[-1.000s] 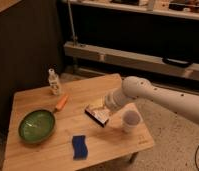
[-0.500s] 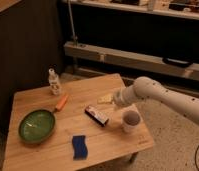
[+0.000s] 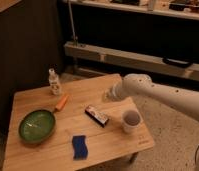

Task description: Push the eraser across the table

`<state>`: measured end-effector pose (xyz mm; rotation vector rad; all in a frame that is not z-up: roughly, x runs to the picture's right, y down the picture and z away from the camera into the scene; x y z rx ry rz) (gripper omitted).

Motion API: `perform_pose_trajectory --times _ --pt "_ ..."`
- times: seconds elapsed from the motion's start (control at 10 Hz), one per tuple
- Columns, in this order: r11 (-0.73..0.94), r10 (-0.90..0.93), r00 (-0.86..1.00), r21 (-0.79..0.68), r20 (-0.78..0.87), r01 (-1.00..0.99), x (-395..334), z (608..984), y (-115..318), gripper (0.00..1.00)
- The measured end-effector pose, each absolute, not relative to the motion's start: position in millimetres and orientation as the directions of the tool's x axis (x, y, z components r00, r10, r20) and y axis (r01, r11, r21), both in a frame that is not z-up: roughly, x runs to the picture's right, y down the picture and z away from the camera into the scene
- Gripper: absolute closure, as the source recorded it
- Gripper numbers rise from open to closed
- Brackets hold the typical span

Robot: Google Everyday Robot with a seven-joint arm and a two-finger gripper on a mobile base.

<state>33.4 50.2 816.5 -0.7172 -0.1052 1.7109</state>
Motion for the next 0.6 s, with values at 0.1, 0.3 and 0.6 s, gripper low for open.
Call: perform_pose_trajectory --times 0.1,0.3,0.6 --pt "-0.266 0.913 -0.080 -0.436 -0.399 -0.860 28.9 829.1 49.1 0.93" --pt "-0.231 0.914 -0.046 -0.422 -0.404 -0.877 17.3 858.1 48.4 0.93" --pt "-0.194 0.897 -0.008 -0.378 -0.442 -0.905 14.9 889.7 57.0 0.93"
